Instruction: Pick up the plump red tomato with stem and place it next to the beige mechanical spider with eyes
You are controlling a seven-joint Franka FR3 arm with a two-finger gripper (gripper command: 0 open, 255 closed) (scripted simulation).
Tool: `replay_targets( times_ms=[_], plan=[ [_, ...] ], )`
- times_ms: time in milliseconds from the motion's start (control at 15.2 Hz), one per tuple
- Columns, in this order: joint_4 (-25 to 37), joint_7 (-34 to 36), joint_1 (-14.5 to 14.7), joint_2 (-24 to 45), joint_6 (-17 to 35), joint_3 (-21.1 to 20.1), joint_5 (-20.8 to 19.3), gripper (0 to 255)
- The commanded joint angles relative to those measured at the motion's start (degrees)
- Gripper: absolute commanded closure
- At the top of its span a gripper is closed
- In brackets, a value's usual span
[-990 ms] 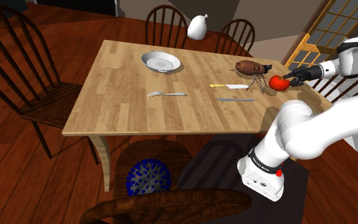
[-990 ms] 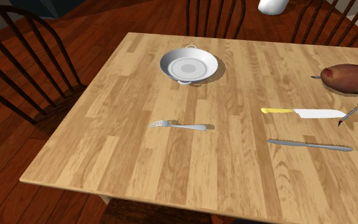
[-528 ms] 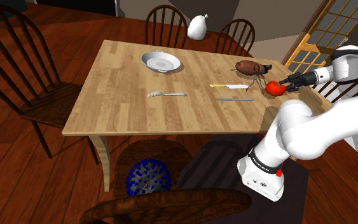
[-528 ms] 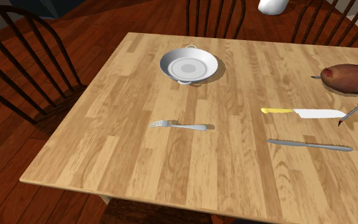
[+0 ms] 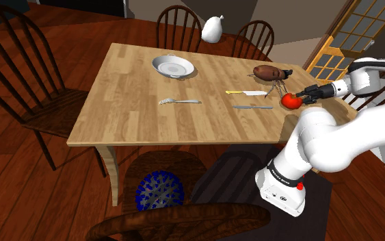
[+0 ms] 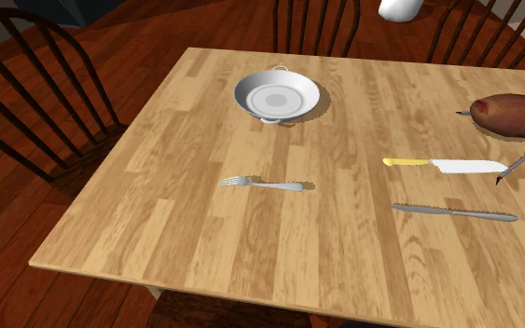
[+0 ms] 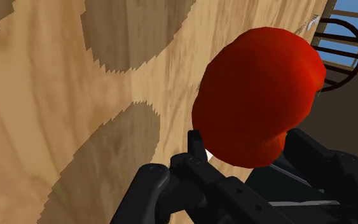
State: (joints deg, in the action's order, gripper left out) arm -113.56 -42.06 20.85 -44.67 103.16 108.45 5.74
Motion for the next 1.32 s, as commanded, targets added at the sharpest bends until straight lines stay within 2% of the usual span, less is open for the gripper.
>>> replay_targets(
  times_ms=[0,264,726,792,1122,1254],
  plan=[
    [0.0,-0.3,0.9,-0.8,0.8,1.1,-0.6,255],
    [-0.3,-1.0,2.2,-2.2,2.5,3.0,-1.7,255],
    [-0.3,-1.0,2.2,-2.2,2.5,3.0,-1.7,255],
    [-0.3,-1.0,2.2,-2.2,2.5,3.0,-1.7,0],
    [-0.3,-1.0,2.2,-2.2,2.5,3.0,-1.7,0],
    [3.4,-0.9,2.0,-2.2,-1.4,3.0,-1.9,0]
  ],
)
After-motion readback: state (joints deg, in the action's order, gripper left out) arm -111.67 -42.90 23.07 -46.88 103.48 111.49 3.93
